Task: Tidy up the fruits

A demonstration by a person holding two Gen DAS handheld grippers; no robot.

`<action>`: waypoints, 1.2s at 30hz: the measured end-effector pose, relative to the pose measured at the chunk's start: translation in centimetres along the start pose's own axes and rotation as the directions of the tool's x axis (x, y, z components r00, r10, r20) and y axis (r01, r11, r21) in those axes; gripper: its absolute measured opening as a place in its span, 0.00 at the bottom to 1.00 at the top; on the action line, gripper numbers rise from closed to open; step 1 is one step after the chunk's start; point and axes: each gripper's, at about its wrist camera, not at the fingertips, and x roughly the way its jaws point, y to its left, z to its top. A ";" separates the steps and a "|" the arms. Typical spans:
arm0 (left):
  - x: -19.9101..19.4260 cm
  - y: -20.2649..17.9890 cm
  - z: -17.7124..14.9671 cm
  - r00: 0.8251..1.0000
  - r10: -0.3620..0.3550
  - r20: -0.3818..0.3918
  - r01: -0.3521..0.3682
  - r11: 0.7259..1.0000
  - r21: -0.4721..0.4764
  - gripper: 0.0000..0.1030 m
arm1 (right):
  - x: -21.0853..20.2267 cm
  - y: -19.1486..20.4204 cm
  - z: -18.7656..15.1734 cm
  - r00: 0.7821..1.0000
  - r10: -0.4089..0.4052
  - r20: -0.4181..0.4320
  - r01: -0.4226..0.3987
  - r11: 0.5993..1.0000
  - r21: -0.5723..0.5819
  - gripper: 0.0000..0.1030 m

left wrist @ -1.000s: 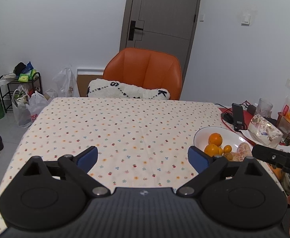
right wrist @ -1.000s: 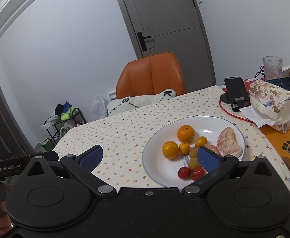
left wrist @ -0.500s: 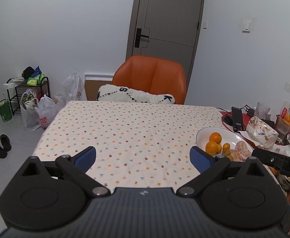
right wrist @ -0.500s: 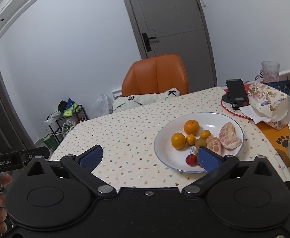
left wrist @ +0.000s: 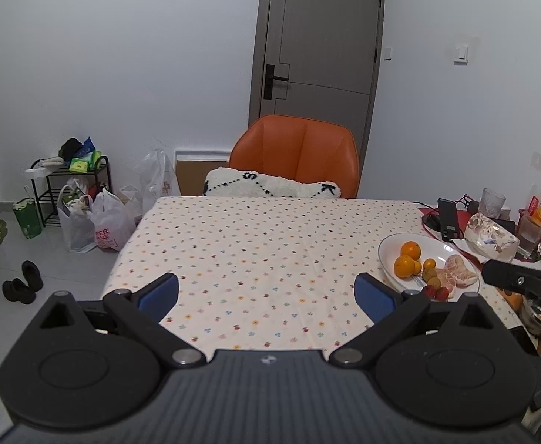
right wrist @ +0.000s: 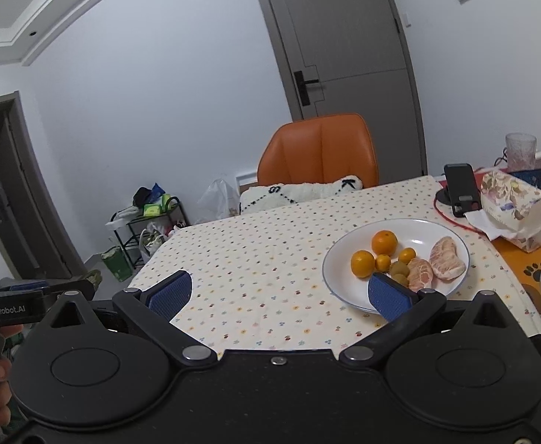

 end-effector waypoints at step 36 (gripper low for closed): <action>-2.7 1.5 -2.5 1.000 -0.013 -0.028 0.014 0.999 0.034 0.98 | -3.1 3.4 -2.0 0.998 -0.006 -0.058 0.002 0.998 -0.067 1.00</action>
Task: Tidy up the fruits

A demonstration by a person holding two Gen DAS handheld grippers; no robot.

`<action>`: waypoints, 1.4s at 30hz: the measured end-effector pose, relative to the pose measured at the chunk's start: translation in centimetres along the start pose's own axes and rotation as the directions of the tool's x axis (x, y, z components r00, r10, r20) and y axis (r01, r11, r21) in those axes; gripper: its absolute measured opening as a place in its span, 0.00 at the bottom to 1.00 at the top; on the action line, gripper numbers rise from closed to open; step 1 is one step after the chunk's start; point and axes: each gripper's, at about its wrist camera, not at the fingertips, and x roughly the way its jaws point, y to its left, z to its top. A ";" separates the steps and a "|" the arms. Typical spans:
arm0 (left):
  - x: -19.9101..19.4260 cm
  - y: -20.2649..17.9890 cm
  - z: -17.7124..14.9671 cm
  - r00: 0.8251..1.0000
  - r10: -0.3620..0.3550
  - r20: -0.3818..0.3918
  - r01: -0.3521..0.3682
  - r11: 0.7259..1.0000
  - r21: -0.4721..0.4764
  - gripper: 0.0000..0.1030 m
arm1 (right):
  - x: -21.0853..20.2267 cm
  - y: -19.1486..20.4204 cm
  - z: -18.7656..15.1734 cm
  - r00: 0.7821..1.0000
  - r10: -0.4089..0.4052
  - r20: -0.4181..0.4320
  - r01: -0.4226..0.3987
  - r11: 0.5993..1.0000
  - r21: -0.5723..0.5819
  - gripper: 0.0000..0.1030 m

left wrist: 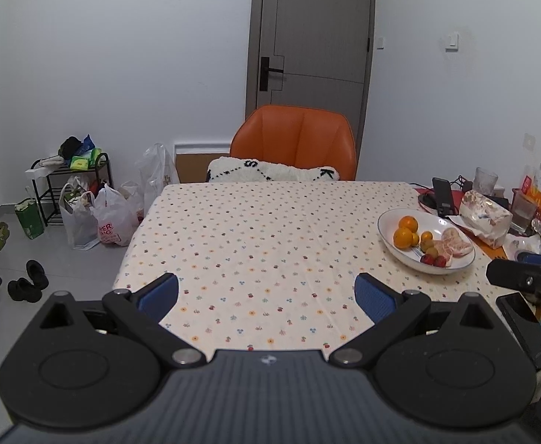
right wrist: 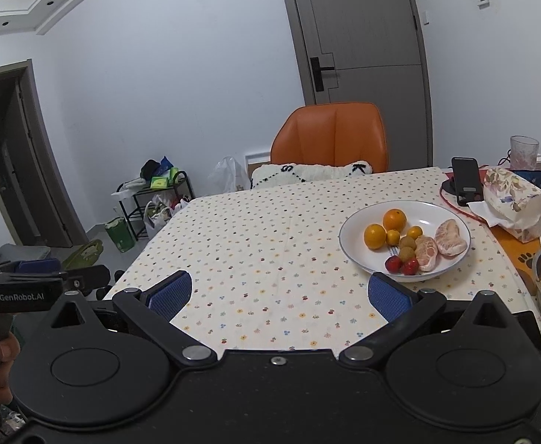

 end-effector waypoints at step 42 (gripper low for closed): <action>-0.1 0.2 0.2 1.000 0.009 0.000 -0.009 1.000 -0.004 0.98 | 0.2 0.0 -0.2 0.999 -0.015 -0.029 0.015 1.000 -0.004 1.00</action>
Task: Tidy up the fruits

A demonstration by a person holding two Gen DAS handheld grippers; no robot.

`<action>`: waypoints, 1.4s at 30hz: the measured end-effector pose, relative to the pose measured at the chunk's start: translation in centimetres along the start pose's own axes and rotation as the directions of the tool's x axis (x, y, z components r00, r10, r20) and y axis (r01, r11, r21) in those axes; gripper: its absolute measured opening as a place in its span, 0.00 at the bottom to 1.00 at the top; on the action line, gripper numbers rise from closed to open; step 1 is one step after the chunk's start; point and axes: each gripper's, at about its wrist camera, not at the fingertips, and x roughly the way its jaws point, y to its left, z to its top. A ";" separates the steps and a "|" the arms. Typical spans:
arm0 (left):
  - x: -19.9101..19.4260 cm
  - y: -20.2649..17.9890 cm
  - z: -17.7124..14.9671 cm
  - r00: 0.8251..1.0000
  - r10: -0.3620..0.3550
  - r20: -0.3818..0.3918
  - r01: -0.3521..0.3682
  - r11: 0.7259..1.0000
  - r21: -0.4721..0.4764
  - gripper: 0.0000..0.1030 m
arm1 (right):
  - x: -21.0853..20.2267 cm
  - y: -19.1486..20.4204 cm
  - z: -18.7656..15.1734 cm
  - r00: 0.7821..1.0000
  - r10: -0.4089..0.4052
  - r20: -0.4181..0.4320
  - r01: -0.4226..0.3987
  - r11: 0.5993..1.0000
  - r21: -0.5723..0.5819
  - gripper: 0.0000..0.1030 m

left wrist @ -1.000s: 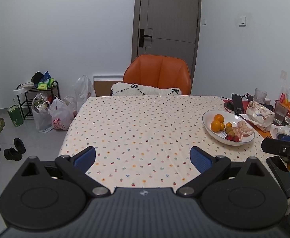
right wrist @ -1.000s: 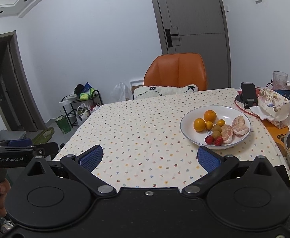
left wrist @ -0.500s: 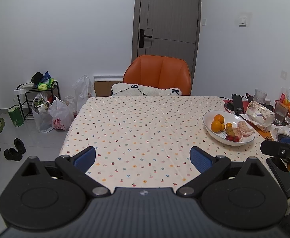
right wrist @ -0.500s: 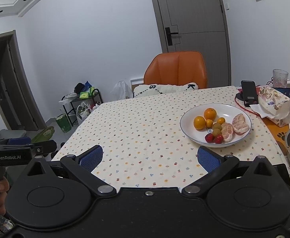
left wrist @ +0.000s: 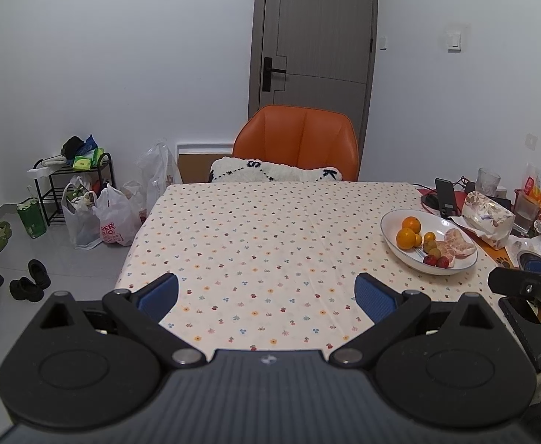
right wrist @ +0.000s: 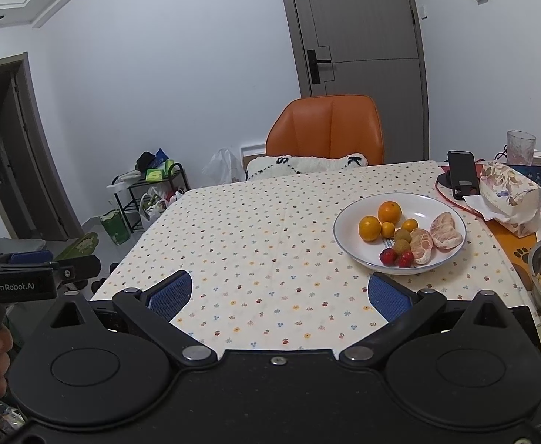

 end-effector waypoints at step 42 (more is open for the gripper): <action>0.3 -0.4 -0.4 1.000 -0.011 -0.017 0.011 1.000 0.026 0.98 | 0.6 -0.3 -0.6 1.000 -0.008 -0.024 0.008 1.000 0.009 1.00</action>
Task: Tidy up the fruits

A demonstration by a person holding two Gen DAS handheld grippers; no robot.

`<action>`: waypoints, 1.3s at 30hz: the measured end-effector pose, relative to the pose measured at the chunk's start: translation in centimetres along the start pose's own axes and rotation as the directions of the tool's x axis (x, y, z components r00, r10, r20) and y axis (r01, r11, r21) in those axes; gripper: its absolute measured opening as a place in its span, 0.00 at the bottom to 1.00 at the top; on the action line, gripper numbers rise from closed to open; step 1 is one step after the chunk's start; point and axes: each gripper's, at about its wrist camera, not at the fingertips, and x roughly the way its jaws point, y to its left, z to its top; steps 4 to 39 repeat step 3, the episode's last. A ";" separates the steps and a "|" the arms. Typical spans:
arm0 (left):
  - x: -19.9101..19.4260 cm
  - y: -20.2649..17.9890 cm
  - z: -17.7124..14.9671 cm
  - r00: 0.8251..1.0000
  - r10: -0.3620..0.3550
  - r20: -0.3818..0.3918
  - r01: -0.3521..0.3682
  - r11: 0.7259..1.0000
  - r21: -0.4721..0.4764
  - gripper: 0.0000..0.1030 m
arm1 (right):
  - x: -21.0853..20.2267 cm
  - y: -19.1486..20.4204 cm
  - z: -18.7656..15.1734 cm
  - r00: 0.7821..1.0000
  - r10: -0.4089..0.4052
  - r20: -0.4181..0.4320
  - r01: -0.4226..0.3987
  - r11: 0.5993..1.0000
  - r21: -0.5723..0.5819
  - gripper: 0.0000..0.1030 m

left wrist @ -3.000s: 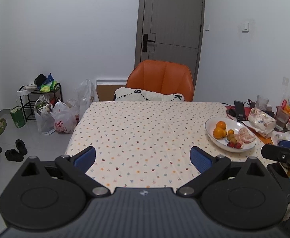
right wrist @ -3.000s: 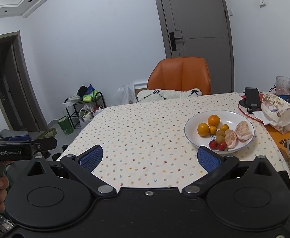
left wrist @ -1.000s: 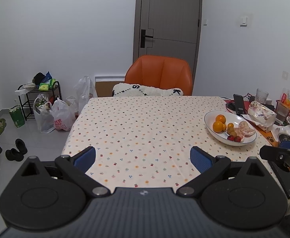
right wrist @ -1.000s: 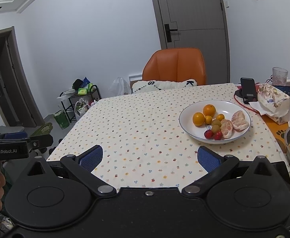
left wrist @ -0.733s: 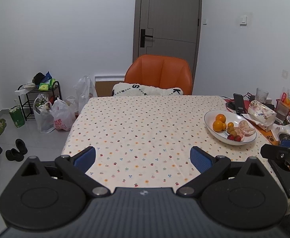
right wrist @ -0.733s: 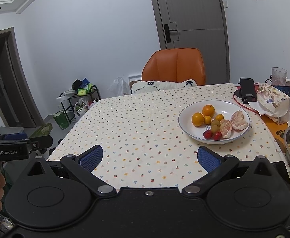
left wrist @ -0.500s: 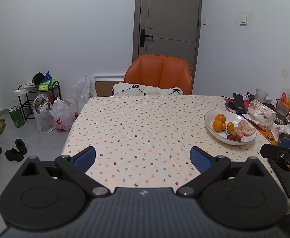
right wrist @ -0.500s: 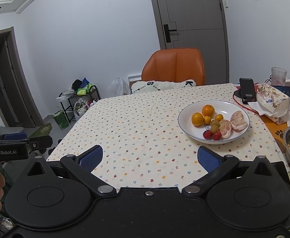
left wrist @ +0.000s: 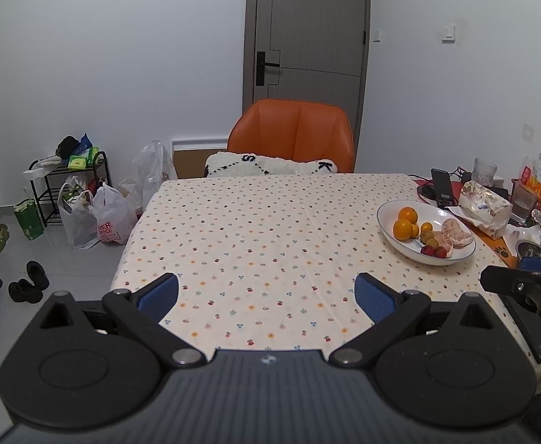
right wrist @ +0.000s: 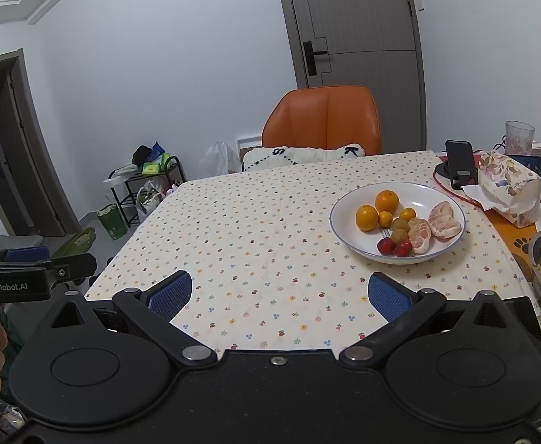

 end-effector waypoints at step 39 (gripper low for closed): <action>0.0 0.0 -0.1 1.000 0.000 -0.002 0.000 1.000 0.000 0.98 | 0.1 -0.1 -0.1 1.000 -0.003 -0.003 0.003 1.000 0.002 1.00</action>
